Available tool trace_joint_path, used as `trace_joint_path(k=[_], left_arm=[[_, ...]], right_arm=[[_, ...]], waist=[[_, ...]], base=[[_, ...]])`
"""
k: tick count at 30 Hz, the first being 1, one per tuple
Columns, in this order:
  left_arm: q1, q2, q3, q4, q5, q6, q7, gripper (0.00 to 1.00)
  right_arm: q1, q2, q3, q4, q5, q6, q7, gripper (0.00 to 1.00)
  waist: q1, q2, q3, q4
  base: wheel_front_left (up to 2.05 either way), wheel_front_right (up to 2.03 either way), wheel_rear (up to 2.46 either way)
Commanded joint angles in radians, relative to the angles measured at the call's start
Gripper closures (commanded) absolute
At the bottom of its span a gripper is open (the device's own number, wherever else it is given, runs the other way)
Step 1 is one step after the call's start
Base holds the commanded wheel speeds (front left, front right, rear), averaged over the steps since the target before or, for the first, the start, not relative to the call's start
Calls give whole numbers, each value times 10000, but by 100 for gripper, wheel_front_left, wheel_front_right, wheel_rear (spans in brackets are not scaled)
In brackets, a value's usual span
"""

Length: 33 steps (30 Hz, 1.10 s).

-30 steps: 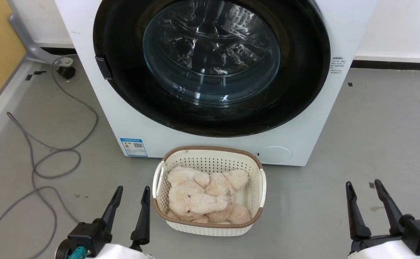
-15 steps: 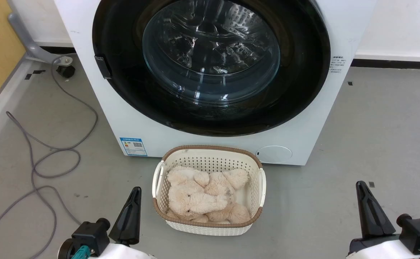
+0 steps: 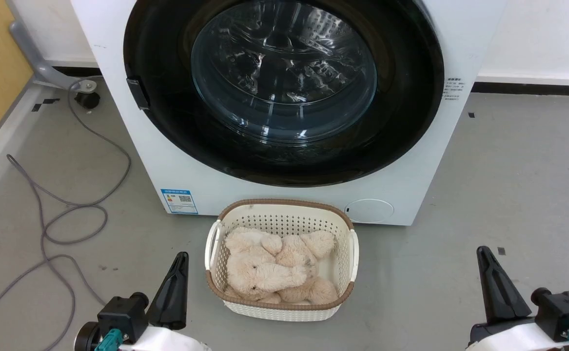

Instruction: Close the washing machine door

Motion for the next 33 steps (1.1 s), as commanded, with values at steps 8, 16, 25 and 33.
trace_joint_path(k=[8,16,25,33], left_arm=[[-61,3,60,-142,236,127,222,100],[-77,3,102,-227,374,207,386,100],[-95,4,150,-321,529,298,570,100],[-109,4,188,-395,650,368,713,100]], right_arm=[[-96,13,67,-138,-139,-2,230,100],[-123,16,114,-192,-202,-2,395,100],[-152,20,167,-253,-272,-3,579,100],[-176,23,208,-300,-327,-3,723,100]], waist=[[0,0,-39,-30],[0,0,-73,-57],[0,0,-111,-86],[0,0,-140,-110]], base=[[0,0,0],[0,0,0],[0,0,0],[0,0,0]])
